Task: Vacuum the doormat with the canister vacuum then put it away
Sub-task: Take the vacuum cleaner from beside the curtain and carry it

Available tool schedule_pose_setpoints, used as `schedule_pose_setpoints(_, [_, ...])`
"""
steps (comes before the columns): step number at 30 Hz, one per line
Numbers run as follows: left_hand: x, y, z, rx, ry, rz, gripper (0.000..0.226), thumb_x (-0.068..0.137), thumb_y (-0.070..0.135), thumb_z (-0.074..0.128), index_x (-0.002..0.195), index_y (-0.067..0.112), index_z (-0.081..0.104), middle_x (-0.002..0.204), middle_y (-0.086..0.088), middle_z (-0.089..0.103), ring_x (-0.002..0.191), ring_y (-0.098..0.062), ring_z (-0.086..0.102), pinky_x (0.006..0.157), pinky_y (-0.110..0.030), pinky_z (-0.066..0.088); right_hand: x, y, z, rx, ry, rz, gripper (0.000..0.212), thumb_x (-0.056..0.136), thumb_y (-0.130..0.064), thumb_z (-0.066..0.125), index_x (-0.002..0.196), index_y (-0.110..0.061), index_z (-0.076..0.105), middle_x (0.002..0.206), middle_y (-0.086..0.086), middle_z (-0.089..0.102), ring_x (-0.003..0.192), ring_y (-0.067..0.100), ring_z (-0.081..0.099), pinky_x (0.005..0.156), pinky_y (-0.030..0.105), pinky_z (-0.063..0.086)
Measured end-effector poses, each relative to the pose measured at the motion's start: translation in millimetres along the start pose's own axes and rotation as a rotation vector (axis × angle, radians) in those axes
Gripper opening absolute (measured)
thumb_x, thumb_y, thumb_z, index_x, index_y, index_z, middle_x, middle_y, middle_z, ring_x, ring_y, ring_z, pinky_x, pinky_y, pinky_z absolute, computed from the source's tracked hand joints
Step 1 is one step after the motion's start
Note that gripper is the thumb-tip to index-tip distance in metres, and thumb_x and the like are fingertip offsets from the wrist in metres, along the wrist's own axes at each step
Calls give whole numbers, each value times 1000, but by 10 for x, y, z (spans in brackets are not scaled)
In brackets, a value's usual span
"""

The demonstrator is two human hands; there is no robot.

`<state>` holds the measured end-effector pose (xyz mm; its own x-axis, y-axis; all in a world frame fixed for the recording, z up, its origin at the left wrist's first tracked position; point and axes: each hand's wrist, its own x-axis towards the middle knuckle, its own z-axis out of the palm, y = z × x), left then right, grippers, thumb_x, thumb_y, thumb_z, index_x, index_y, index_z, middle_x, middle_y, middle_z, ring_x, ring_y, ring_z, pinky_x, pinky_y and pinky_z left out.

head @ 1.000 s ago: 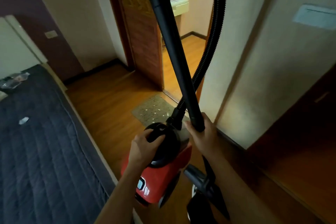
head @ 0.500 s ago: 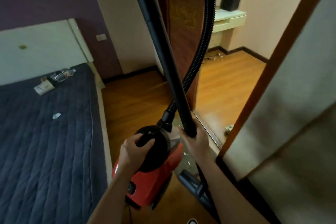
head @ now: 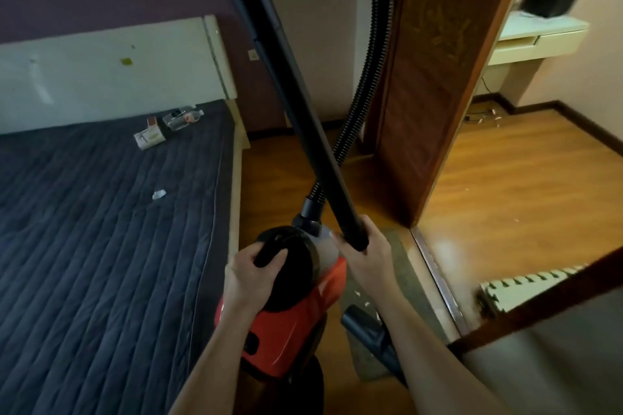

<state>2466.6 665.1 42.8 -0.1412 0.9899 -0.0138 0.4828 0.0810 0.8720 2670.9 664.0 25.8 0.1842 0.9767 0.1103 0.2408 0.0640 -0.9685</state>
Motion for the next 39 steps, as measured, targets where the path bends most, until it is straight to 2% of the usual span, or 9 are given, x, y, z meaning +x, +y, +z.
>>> schedule_pose_setpoints(3, [534,-92,-4,-9,13,-33,3,85,34,74,84,31,74,80,8,73,78,-6,69,59,-17,51,489,86,183,-27,7,-17,17,90,-27,75,88,-31,58,74,-1,56,66,13,52,59,13,40])
schedule_pose_setpoints(7, [1378,-197,-24,-51,5,-50,5,84,35,75,81,31,74,79,8,73,77,-7,70,61,-24,56,1287,213,541,-47,2,-7,16,89,-28,75,90,-33,59,74,-15,57,70,7,54,63,11,40])
schedule_pose_setpoints(10, [2098,-202,-81,-76,-23,-54,5,84,31,76,81,29,73,79,8,73,79,-8,70,61,-21,54,1948,216,881,-59,-25,-1,18,90,-27,74,87,-32,57,69,-20,54,64,5,51,60,12,38])
schedule_pose_setpoints(13, [2795,-216,-198,-76,-38,-50,7,85,30,76,78,29,72,79,6,73,79,-10,70,59,-19,54,2552,177,1221,-81,-28,6,23,89,-25,75,83,-33,55,63,-16,51,57,4,48,56,13,36])
schedule_pose_setpoints(16, [3418,-227,-297,-78,-42,-30,7,84,36,75,90,31,75,86,9,74,85,-9,71,70,-31,61,3098,109,1485,-74,-23,-2,26,90,-24,75,80,-34,52,62,-11,49,53,5,47,52,16,37])
schedule_pose_setpoints(19, [3916,-262,-396,-63,-27,-29,13,83,40,75,95,33,75,89,11,74,88,-6,70,75,-31,60,3556,58,1713,-80,-41,-15,25,90,-24,74,83,-32,52,61,-13,49,52,4,47,52,17,38])
schedule_pose_setpoints(30, [5246,-277,-494,-31,85,-62,11,83,37,75,74,31,72,69,9,70,67,-4,68,57,-26,54,4955,91,2272,-72,-75,-45,23,89,-25,76,83,-31,54,69,-8,52,59,5,51,57,15,40])
schedule_pose_setpoints(36, [6171,-232,-301,-30,117,-112,11,82,39,76,76,31,73,72,6,73,68,-6,70,61,-33,61,5982,319,2435,-61,-118,-38,18,88,-26,76,90,-18,60,73,-2,55,64,6,54,59,14,42])
schedule_pose_setpoints(39, [6766,-108,-151,-23,137,-111,10,82,35,77,75,30,73,71,7,72,69,-4,70,56,-21,55,6618,459,2487,-63,-144,-30,21,88,-29,76,89,-17,59,73,0,56,62,7,54,56,17,43])
